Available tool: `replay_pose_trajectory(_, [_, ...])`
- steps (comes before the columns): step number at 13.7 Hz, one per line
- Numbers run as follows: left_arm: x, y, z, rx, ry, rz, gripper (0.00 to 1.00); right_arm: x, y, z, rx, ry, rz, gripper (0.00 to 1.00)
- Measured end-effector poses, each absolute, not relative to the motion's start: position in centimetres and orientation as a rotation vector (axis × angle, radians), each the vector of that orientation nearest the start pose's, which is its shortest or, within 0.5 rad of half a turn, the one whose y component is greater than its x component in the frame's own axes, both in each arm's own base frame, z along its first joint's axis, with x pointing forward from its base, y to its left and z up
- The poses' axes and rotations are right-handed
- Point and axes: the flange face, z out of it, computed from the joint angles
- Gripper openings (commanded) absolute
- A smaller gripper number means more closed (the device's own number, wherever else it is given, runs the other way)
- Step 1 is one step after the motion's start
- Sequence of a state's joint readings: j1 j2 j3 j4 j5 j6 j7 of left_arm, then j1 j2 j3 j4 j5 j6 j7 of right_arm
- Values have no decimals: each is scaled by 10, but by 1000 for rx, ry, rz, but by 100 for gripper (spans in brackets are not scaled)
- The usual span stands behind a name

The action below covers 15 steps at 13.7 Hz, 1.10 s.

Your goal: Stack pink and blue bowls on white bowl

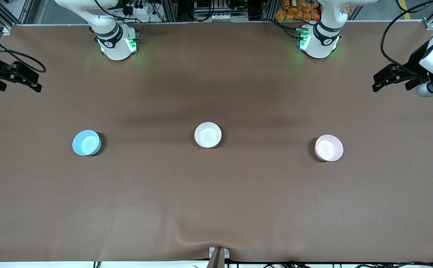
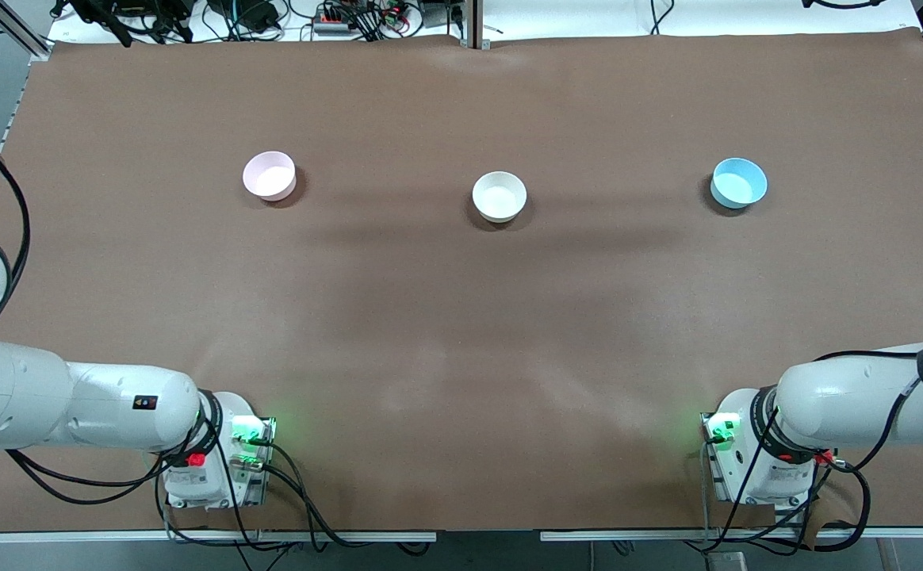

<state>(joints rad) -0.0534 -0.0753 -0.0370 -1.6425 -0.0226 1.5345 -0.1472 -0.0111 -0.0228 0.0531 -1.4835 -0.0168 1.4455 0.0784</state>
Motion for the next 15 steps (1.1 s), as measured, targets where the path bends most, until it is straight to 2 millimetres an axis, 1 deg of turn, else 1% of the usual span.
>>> replay_pose_trajectory(5, [526, -48, 626, -3155, -99, 62, 100, 534, 21, 667, -3160, 61, 22, 100])
replay_pose_trajectory(7, [529, -39, 622, -3153, -123, 73, 100, 534, 20, 667, -3160, 62, 22, 100])
replay_pose_trajectory(10, [538, -18, 607, -3149, -183, 116, 100, 534, 20, 667, -3160, 64, 23, 100])
replay_pose_trajectory(11, [541, -14, 602, -3148, -193, 131, 100, 534, 19, 667, -3160, 66, 23, 100])
replay_pose_trajectory(15, [548, -11, 590, -3146, -199, 147, 100, 534, 16, 667, -3159, 74, 23, 100])
